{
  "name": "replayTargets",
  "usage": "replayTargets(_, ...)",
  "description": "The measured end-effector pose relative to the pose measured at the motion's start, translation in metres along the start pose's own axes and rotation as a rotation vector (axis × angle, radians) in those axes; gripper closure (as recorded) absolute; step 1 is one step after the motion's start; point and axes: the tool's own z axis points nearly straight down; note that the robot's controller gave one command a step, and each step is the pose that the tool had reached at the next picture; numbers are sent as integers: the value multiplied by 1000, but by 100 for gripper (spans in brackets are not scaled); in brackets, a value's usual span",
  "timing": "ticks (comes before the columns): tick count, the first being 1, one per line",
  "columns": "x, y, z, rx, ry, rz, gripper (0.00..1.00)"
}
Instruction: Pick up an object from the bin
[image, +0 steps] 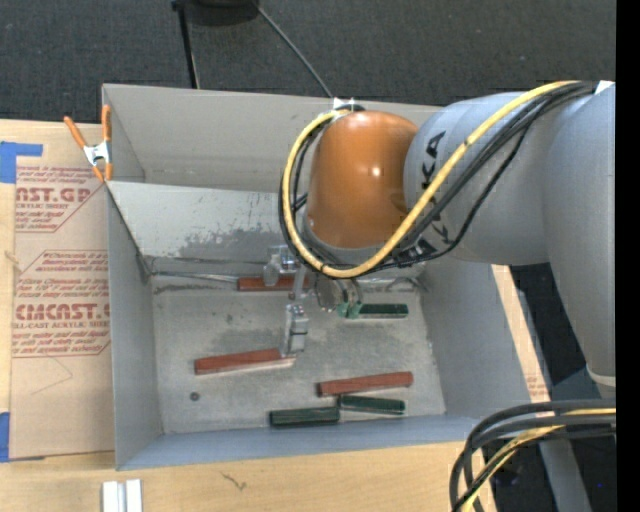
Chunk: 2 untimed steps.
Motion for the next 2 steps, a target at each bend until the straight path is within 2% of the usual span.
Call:
replayTargets(1,-7,43,19,-1,5,-82,0)
replayTargets(2,-7,21,68,1,8,-129,0)
